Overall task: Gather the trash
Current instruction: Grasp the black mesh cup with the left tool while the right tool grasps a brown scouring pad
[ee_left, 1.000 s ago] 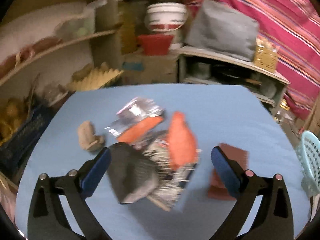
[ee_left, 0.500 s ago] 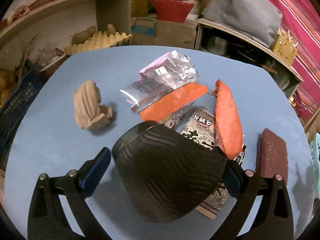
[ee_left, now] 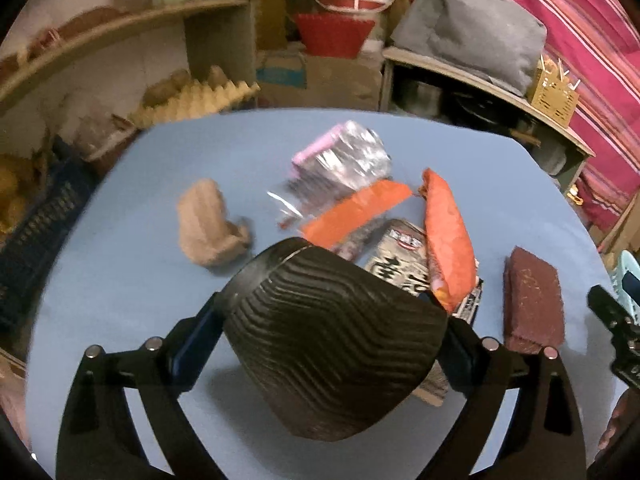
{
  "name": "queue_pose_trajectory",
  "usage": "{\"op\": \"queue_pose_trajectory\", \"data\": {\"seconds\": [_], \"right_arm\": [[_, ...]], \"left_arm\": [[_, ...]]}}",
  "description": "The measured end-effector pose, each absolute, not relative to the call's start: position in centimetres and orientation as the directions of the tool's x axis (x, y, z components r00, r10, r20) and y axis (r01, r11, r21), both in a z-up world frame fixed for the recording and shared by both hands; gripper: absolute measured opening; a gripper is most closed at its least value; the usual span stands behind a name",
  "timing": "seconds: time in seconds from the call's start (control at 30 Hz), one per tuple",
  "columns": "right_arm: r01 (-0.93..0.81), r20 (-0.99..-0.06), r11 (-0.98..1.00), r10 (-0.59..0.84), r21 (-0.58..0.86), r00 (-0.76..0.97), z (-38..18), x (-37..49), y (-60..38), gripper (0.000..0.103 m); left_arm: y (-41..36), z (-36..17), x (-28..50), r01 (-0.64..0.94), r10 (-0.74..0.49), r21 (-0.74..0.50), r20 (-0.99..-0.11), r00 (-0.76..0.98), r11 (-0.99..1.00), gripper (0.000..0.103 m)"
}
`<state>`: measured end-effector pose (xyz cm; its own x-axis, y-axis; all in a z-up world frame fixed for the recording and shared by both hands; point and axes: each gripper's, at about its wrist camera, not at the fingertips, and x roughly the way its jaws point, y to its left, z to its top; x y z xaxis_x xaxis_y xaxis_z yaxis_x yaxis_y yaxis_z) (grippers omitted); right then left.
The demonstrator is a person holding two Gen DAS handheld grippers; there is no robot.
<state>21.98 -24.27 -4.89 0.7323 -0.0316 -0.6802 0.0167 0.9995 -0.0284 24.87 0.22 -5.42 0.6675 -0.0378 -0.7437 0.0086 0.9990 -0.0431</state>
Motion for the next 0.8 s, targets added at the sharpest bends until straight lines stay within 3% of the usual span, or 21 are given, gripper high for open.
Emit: {"op": "queue_pose_trajectory", "data": {"seconds": [0.23,0.57,0.6,0.67,0.8], "right_arm": [[0.003,-0.703,1.0,-0.017,-0.022,0.711,-6.1,23.4,-20.5,0.099],[0.007,-0.744,0.995,-0.083,-0.104,0.663,-8.3,25.1,-16.9,0.098],[0.008,-0.747,0.995,-0.083,-0.104,0.66,-8.4,25.3,-17.0,0.096],[-0.001,-0.756,0.996,-0.067,-0.089,0.651,-8.6,25.4,-17.0,0.08],[-0.023,-0.759,0.995,-0.057,-0.094,0.648,-8.8,25.5,-17.1,0.078]], "left_arm": [[3.0,-3.5,23.1,-0.032,0.035,0.016,-0.682,0.73,0.999,0.093],[6.4,-3.6,22.9,-0.075,0.047,-0.011,-0.688,0.725,0.997,0.093],[6.6,-3.4,22.9,-0.077,0.044,-0.017,-0.686,0.726,0.997,0.093],[6.8,-3.0,22.8,-0.08,0.041,-0.027,-0.679,0.733,0.996,0.093],[7.1,-2.7,22.8,-0.084,0.035,-0.04,-0.675,0.737,0.996,0.093]]}}
